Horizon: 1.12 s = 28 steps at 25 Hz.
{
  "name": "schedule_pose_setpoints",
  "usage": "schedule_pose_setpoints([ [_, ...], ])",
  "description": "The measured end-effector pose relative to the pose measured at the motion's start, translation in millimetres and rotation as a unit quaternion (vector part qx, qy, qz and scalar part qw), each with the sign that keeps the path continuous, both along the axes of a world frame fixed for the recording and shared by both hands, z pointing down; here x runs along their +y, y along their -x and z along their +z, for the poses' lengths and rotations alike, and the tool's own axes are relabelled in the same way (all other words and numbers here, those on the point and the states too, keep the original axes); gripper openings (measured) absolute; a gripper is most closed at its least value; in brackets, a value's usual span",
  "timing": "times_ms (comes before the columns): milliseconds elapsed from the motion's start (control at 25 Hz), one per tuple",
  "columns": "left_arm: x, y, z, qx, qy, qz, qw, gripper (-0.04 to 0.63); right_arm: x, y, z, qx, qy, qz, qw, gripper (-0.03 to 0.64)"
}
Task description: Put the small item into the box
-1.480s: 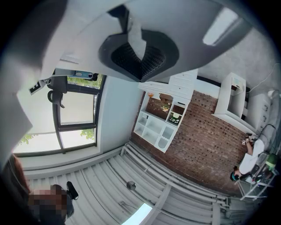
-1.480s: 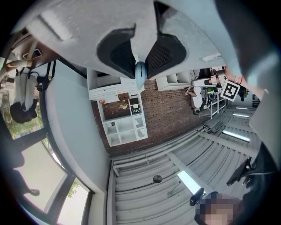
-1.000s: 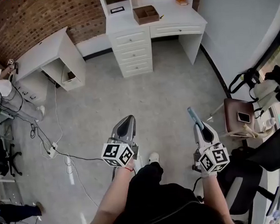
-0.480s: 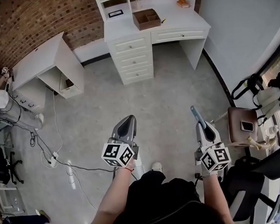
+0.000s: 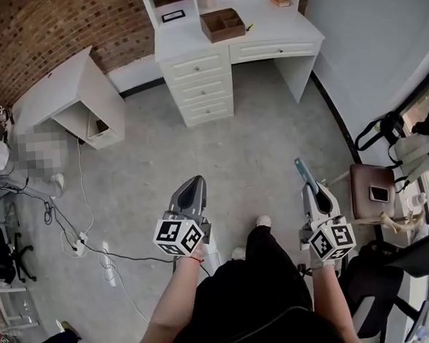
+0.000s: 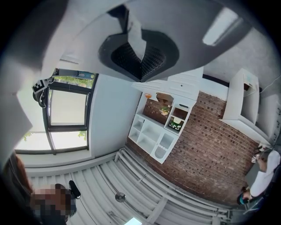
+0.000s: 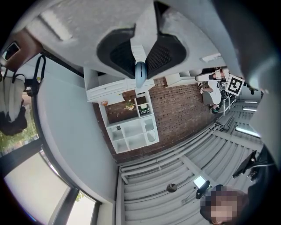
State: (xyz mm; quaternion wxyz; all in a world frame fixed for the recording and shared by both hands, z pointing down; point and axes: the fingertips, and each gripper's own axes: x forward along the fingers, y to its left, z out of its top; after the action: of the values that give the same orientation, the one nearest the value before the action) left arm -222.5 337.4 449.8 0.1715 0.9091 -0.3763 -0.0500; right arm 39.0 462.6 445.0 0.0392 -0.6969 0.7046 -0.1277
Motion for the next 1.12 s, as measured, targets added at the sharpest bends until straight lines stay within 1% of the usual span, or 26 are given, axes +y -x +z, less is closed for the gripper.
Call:
schedule_pose_setpoints([
  [120,-13,0,3,0.001,0.002,-0.009,1.0000,0.000,-15,-7,3,-0.002,0.002,0.000,1.000,0.063],
  [400,-60,-3,-1,0.003,0.000,-0.036,0.9994,0.000,-73,-27,-6,-0.003,-0.010,-0.012,1.000,0.063],
  [560,-94,-16,-5,0.004,-0.003,-0.044,0.9990,0.000,-111,-38,-8,0.002,-0.011,-0.028,1.000,0.063],
  [800,-142,-41,-5,0.001,0.000,-0.049,0.9988,0.000,-164,-63,-4,0.000,-0.003,-0.036,0.999,0.063],
  [1120,-194,-68,-7,0.000,0.001,-0.060,0.9982,0.000,-219,-90,1,-0.004,0.004,-0.050,0.999,0.063],
])
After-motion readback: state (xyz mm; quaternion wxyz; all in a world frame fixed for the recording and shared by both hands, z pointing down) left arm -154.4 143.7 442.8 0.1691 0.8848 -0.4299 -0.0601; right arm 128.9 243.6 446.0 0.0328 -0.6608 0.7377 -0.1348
